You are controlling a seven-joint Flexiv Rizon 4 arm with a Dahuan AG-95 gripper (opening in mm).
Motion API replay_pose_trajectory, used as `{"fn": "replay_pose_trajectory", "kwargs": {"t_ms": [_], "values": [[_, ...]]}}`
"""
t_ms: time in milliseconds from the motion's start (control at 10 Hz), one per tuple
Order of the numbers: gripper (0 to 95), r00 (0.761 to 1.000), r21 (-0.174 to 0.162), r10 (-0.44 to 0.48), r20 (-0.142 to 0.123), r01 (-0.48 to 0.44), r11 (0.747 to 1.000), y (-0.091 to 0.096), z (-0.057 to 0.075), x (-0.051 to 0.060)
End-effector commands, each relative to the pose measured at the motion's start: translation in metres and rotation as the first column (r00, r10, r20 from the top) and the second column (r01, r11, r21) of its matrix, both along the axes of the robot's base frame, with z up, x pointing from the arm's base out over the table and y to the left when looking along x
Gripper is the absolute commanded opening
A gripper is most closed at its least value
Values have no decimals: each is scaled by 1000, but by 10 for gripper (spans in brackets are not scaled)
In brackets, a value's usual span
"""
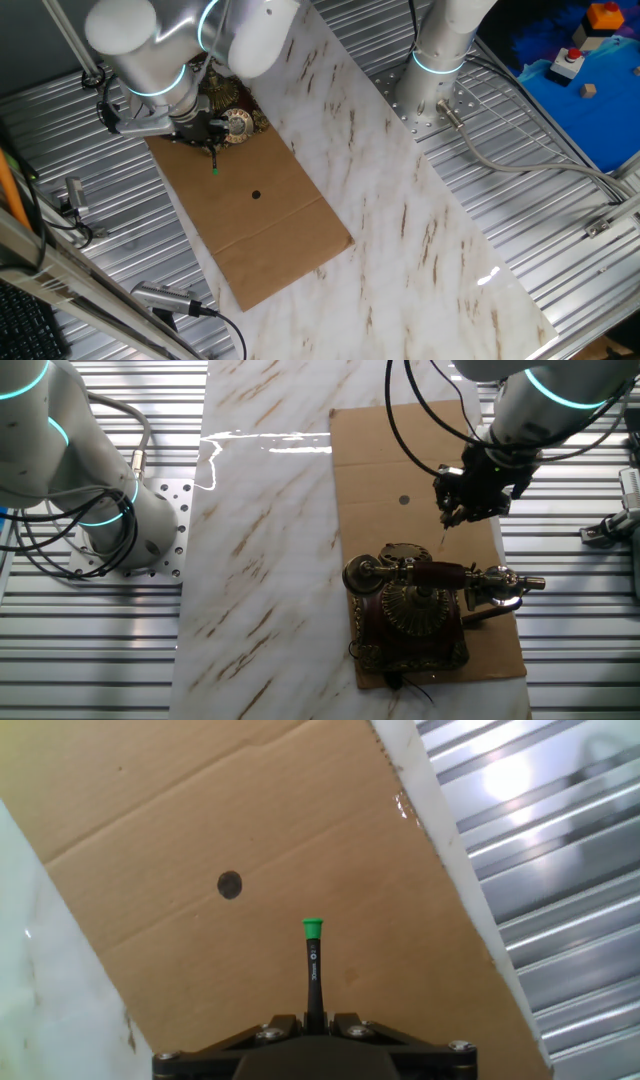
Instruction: Dial a number on an old rotary phone
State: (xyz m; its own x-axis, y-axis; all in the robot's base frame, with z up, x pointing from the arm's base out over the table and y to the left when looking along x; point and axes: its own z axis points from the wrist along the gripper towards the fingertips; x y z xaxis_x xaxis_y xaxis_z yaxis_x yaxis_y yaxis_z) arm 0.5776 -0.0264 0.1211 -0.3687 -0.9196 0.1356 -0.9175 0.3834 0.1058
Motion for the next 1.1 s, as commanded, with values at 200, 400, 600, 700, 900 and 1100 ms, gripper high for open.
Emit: {"fn": "replay_pose_trajectory", "kwargs": {"t_ms": [200,400,600,700,900,1100], "values": [[0,998,-1,-59,-13,59,998,-1,-2,1],[0,998,7,-67,-13,67,998,-1,-2,2],[0,996,-8,-83,-10,83,997,-1,-3,2],[0,996,-8,-90,-9,90,996,-1,-3,2],[0,997,-7,-77,-8,77,997,-1,-3,2],[0,996,28,-86,34,85,996,-4,-2,2]]}}
